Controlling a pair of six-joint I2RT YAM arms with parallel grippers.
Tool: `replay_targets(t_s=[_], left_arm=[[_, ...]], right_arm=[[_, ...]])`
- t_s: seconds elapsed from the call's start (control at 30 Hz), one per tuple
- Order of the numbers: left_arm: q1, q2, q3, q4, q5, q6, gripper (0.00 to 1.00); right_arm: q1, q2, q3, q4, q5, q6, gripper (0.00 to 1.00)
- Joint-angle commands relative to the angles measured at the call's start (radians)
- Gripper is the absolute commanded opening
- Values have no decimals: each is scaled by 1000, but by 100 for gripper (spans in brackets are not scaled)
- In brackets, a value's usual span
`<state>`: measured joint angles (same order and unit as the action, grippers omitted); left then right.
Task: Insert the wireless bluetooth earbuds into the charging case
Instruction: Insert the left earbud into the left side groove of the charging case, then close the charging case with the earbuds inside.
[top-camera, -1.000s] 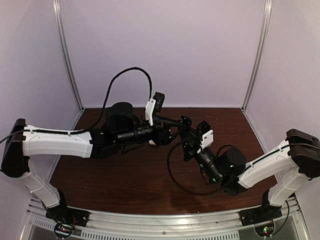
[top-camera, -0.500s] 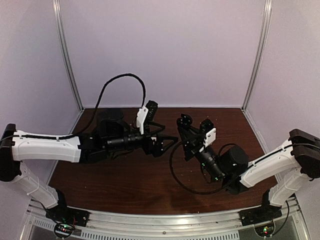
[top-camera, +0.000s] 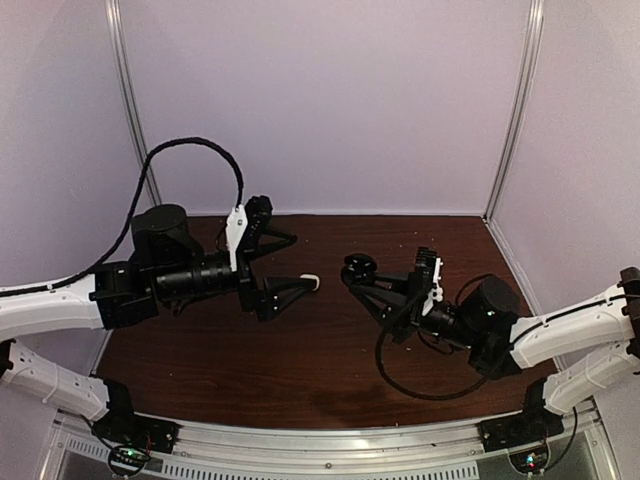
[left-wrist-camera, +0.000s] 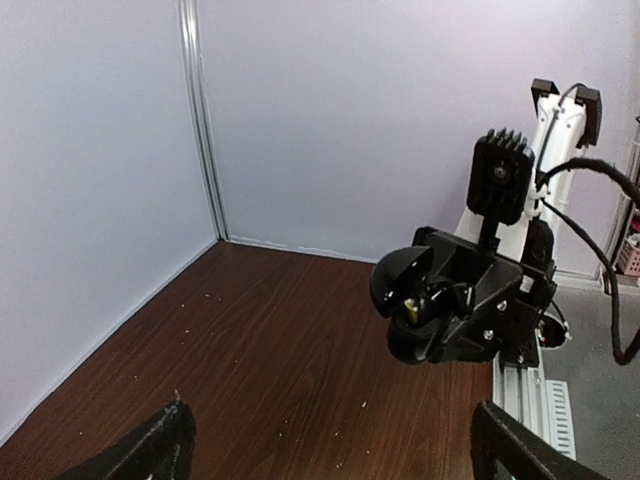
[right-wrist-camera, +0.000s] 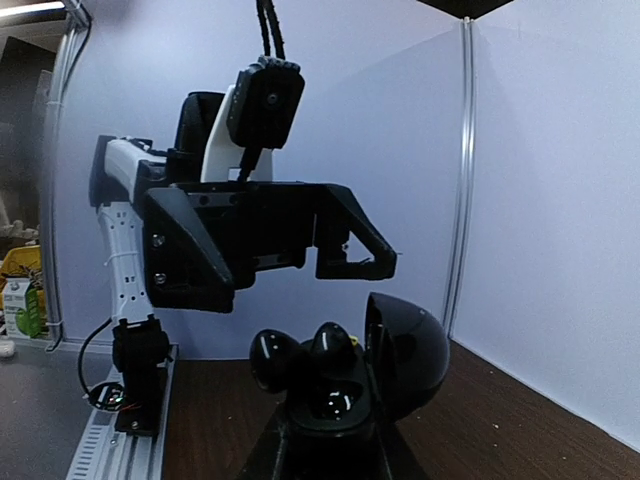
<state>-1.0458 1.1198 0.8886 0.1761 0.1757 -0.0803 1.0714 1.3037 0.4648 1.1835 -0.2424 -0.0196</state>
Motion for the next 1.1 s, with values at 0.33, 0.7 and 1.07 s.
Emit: replay_targets(t_s=[0.33,0.7,1.07], left_arm=[[-36,23,82,-230,267,222,98],[-88,106,141,-282,297,271,98],[-95,141,160,-279,286,277,98]], right_arm=[[-13,-71,85,-403,-513,121,0],[-11,-37,136,-496,-532,113,0],[-11,-34,138,-508,-550,109,0]])
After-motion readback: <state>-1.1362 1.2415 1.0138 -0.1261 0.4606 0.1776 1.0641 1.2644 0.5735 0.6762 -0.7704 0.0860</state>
